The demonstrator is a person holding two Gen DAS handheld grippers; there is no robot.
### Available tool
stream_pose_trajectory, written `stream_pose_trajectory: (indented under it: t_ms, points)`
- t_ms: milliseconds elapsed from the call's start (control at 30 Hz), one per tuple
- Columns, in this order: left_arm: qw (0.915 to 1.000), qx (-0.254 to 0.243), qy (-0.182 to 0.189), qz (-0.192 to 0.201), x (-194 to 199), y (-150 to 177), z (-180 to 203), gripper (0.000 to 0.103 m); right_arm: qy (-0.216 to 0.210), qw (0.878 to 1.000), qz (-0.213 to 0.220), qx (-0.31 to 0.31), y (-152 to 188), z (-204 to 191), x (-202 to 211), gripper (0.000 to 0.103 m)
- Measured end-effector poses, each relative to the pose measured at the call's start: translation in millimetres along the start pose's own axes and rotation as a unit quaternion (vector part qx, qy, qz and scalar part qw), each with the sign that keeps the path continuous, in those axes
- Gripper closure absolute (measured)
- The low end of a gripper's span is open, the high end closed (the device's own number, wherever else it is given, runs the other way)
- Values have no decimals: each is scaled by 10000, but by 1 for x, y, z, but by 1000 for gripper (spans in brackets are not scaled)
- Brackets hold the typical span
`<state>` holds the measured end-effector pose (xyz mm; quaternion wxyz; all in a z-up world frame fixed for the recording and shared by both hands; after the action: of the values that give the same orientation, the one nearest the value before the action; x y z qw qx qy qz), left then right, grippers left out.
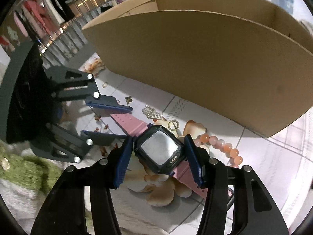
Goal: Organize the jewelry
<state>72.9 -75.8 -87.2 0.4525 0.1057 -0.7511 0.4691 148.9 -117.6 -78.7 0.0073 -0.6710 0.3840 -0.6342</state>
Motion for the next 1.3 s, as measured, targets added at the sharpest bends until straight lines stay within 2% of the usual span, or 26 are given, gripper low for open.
stream_pose_trajectory:
  t_ms: [67,133,167,267,367,500,633,733,900,1033,1133,1200,1300]
  points:
    - [10000,-2,-63,27,-1,-3,2,74,-164,9998,37,-137,-1,4,1,52]
    - [10000,16,-90,41,-4,-6,2,87,-262,9993,73,-247,-1,3,1,52]
    - [9999,43,-99,35,-6,-7,2,88,-260,9992,95,-286,5,2,-3,52]
    - [9995,303,87,27,-6,-11,-1,95,-153,9985,226,-477,8,1,-1,51]
    - [9968,664,414,-138,-8,-13,-7,99,-56,9949,611,-806,13,0,12,47]
    - [9940,865,632,-216,-8,-15,-14,99,384,9889,996,-1033,25,-9,34,46]
    - [9932,895,696,-249,-7,-13,-14,100,1315,9803,1101,-983,37,-16,51,46]
    - [9937,849,680,-256,-9,-15,-13,100,2089,9701,915,-826,44,-15,51,56]
    - [9942,812,659,-268,-8,-13,-14,100,2898,9554,422,-382,56,-2,46,74]
    - [9947,767,627,-262,-8,-13,-13,100,3284,9443,200,-9,54,2,40,81]
    - [9952,731,597,-251,-8,-13,-12,99,3412,9396,91,249,52,-3,30,87]
    - [9953,728,589,-235,-8,-13,-12,100,3538,9344,-1,413,50,-3,26,95]
    - [9962,681,519,-162,-7,-12,-11,100,3809,9226,5,608,48,-8,23,100]
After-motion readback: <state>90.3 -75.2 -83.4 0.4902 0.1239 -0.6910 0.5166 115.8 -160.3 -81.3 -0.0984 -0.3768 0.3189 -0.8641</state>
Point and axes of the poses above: each gripper's, at about its wrist camera, not at the fingertips, and x roughly against the way its jaws point, z to its right, y to its underside, the point moved 7 cm from there along -x, roughly the way its jaws point, and after that the axes turned 9 degrees about x, right-handed, at the moved point
